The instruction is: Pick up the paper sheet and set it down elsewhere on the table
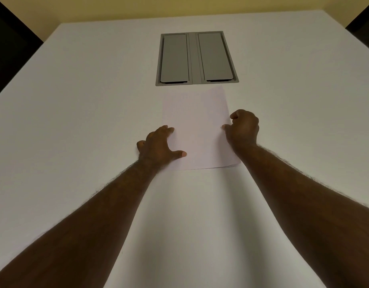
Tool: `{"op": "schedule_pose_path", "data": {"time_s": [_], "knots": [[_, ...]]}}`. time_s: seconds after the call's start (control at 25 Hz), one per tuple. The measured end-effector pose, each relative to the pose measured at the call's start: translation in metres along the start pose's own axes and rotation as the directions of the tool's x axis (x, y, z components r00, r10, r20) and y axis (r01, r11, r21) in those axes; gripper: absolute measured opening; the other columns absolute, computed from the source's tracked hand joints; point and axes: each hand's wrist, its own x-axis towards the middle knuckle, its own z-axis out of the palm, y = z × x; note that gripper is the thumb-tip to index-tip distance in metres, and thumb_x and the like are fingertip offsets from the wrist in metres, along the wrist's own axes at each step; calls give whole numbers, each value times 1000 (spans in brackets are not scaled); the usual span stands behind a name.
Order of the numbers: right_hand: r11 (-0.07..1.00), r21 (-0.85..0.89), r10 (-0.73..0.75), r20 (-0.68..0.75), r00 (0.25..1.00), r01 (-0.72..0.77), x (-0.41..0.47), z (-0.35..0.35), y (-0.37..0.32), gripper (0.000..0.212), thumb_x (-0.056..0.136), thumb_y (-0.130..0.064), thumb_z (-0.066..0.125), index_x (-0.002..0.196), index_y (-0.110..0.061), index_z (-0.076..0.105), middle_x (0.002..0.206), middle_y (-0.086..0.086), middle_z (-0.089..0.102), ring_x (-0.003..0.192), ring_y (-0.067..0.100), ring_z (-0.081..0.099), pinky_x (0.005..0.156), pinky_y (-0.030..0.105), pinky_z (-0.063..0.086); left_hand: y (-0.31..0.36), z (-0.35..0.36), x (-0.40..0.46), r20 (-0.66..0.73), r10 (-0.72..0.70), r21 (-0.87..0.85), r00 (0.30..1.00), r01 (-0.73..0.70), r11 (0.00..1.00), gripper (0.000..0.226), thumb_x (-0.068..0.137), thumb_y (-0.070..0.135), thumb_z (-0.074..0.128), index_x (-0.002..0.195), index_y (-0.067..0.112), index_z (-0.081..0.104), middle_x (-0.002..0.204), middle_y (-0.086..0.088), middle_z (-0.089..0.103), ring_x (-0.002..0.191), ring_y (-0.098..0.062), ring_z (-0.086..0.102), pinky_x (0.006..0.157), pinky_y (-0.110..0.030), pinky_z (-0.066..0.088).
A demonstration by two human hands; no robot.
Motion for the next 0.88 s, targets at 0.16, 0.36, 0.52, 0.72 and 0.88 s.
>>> {"op": "schedule_pose_path", "data": {"time_s": [0.16, 0.36, 0.52, 0.72, 0.88], "knots": [[998, -42, -41, -6, 999, 41, -6, 4, 6, 30, 84, -1, 64, 114, -6, 65, 113, 14, 67, 106, 32, 62, 85, 29, 45, 1, -1, 0, 17, -11, 15, 1000, 10, 1000, 88, 70, 62, 70, 145, 34, 33, 157, 11, 25, 142, -16, 26, 109, -45, 20], [989, -139, -45, 71, 996, 55, -5, 8, 11, 32, 87, -23, 67, 116, -7, 65, 120, 13, 60, 113, 32, 56, 91, 36, 44, 0, 0, 0, 21, -15, 11, 1000, 15, 1000, 89, 69, 63, 70, 145, 34, 33, 157, 11, 25, 142, -16, 26, 109, -45, 20], [996, -48, -71, 65, 995, 74, -5, 8, 14, 11, 85, -19, 65, 87, -7, 65, 87, 7, 66, 80, 27, 59, 68, 27, 37, -1, 0, 1, 25, -20, 16, 999, 20, 1000, 92, 69, 65, 69, 146, 33, 31, 157, 12, 24, 143, -16, 25, 109, -46, 20], [973, 183, -142, -1, 990, 140, -14, 8, 22, 6, 85, -14, 64, 87, -9, 67, 74, -1, 63, 71, 20, 56, 66, 27, 40, 1, -2, -1, 27, -22, 11, 999, 22, 1000, 97, 69, 64, 69, 149, 31, 25, 159, 10, 21, 143, -17, 23, 110, -46, 19], [866, 481, -132, -53, 990, 141, -26, 7, 29, 12, 87, -13, 64, 95, -13, 74, 84, -4, 72, 78, 12, 66, 74, 23, 52, 2, -3, -7, -46, -55, -52, 997, 53, 997, 131, 60, 66, 75, 151, 27, -11, 163, 1, 5, 145, -20, 22, 107, -50, 24]]}}
